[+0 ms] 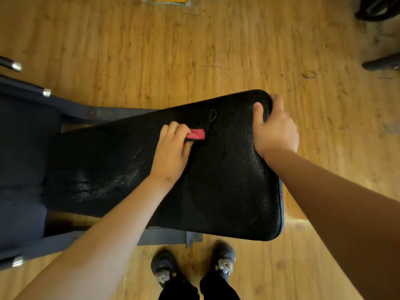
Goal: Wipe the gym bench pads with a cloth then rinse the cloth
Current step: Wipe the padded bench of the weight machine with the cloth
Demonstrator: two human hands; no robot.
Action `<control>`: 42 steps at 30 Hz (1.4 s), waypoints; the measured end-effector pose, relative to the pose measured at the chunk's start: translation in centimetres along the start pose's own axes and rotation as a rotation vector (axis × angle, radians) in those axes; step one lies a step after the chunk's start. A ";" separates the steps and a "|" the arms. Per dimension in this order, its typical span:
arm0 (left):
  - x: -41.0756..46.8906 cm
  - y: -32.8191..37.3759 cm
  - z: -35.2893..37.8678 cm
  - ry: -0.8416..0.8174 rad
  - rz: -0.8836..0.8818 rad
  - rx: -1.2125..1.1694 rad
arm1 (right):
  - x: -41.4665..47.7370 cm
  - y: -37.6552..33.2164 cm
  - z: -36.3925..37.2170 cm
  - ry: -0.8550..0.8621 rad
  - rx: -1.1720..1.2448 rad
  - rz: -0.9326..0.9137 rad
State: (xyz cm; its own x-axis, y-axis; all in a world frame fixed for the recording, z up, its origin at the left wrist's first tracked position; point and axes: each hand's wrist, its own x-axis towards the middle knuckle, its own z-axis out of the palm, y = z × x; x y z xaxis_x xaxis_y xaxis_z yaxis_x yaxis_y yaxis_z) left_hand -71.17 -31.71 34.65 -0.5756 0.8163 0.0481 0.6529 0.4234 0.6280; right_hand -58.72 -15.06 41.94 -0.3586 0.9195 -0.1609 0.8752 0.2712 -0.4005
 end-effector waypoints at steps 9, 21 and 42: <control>-3.3 -0.2 0.2 -0.026 0.005 -0.051 | -0.1 0.0 -0.1 -0.003 -0.008 -0.014; -9.2 2.3 0.9 -0.039 0.061 -0.042 | 0.0 0.2 0.0 -0.018 0.009 -0.025; -13.8 10.7 3.7 0.256 -0.201 0.035 | 0.4 0.6 0.2 -0.016 0.041 -0.058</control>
State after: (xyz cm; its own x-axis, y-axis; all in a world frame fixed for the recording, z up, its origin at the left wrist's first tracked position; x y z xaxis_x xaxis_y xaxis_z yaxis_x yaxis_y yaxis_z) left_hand -54.42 -37.00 37.83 -0.7971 0.5913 0.1222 0.5272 0.5830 0.6182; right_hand -58.42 -14.62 41.50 -0.4143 0.8976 -0.1507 0.8387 0.3121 -0.4463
